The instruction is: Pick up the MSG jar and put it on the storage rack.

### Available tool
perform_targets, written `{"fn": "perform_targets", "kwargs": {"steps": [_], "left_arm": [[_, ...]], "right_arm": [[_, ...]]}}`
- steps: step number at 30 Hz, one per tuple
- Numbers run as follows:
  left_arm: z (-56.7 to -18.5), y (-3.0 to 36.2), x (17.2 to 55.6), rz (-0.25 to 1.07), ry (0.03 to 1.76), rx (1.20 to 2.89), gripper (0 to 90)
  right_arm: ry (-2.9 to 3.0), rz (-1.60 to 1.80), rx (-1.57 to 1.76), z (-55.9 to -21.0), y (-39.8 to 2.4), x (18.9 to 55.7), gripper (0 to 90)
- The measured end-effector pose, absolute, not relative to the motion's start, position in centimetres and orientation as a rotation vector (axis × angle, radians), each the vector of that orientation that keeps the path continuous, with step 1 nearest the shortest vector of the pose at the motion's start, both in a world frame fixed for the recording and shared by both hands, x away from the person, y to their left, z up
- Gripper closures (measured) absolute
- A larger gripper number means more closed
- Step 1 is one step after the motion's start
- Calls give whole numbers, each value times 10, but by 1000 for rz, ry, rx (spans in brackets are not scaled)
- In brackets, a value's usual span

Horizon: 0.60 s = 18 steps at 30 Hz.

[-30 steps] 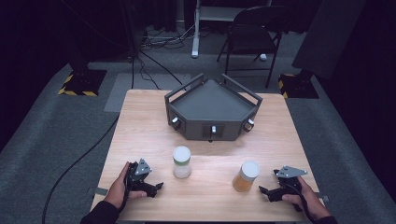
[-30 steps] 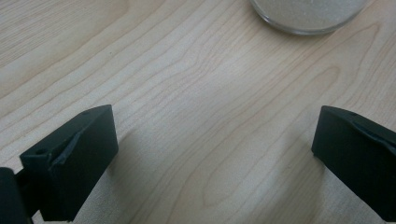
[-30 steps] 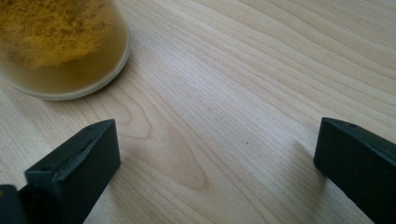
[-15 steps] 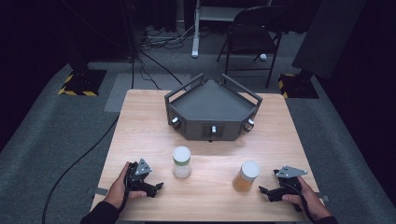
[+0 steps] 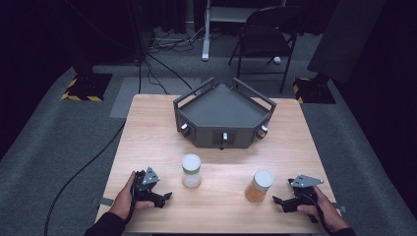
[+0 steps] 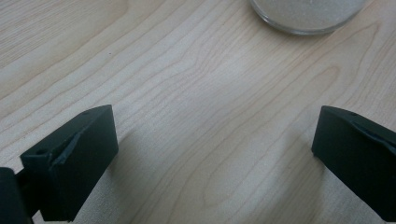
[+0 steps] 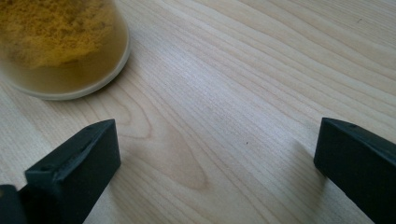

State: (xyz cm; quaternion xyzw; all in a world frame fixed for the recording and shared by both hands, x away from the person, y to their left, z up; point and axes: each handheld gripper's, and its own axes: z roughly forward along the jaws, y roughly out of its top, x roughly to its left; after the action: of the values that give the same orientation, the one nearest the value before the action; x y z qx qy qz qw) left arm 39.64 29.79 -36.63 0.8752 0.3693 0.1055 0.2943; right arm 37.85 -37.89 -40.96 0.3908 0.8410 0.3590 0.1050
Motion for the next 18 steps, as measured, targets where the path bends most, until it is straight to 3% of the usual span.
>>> {"fn": "perform_targets", "kwargs": {"steps": [18], "left_arm": [[-363,298,392,300,977,2289,19]], "right_arm": [[2479,1058,1152,-410,-379,379,3]]}}
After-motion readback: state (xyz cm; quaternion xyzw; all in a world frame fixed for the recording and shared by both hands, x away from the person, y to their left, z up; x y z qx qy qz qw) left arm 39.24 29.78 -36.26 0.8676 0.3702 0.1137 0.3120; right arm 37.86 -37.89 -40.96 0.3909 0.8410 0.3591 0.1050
